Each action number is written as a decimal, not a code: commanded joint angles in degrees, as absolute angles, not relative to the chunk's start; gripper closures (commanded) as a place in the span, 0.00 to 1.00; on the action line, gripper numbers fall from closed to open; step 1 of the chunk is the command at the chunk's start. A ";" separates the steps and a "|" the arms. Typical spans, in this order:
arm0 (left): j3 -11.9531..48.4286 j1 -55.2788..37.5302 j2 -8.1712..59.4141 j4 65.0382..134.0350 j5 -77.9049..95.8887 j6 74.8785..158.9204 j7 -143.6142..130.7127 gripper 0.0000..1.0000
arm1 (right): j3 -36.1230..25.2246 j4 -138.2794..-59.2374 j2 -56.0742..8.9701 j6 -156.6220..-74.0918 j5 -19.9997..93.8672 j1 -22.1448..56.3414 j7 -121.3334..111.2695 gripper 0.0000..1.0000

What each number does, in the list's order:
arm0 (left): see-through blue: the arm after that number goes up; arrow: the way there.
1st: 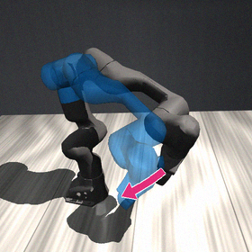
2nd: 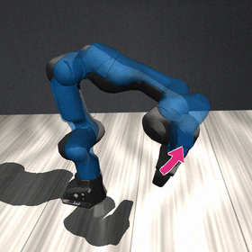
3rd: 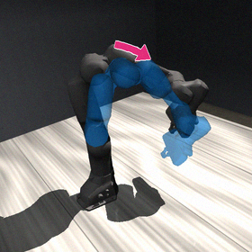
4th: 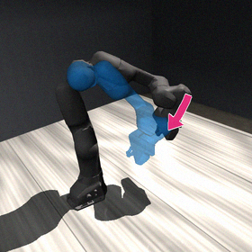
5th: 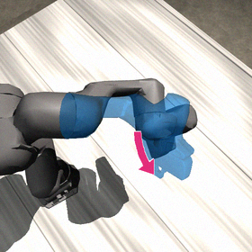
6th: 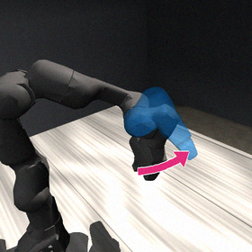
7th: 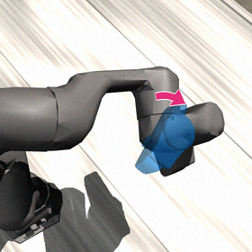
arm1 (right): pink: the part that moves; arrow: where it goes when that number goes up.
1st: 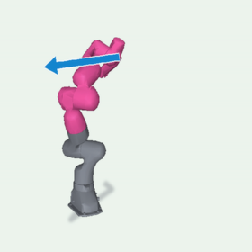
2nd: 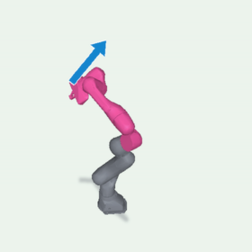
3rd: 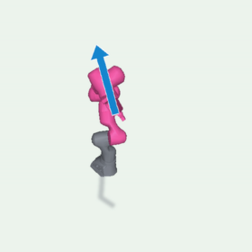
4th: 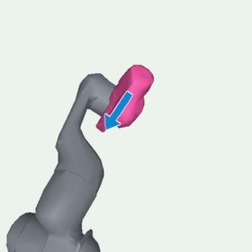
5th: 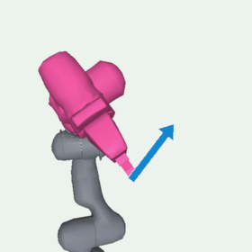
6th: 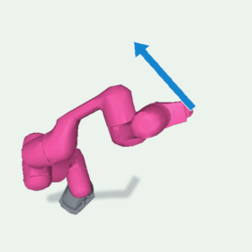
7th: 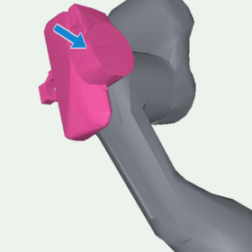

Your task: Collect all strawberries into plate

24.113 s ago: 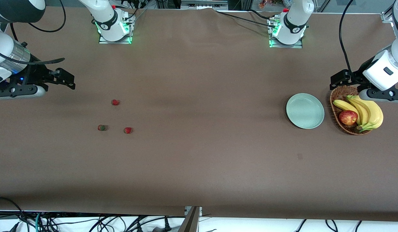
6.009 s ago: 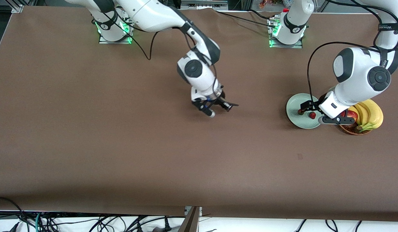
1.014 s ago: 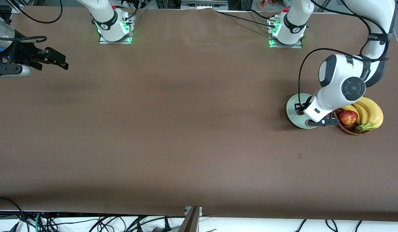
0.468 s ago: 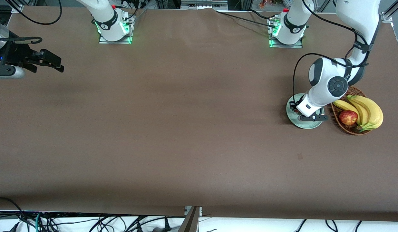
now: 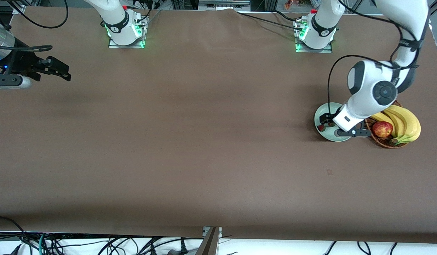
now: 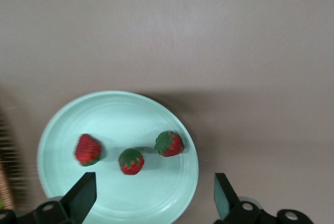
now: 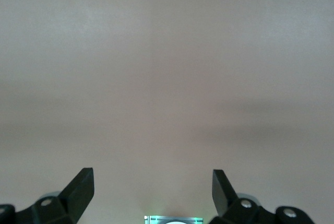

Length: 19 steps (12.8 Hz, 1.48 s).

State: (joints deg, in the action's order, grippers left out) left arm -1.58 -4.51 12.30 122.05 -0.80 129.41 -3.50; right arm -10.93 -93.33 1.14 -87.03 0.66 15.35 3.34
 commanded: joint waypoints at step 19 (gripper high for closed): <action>-1.23 -2.11 5.27 89.21 3.25 89.21 0.52 0.00 | -11.16 -92.02 0.62 -88.59 0.26 15.03 3.25 0.01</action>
State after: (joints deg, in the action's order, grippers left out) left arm -1.46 -3.29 4.73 91.26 1.13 91.05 -1.62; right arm -11.31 -93.20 1.12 -88.59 0.66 15.24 3.37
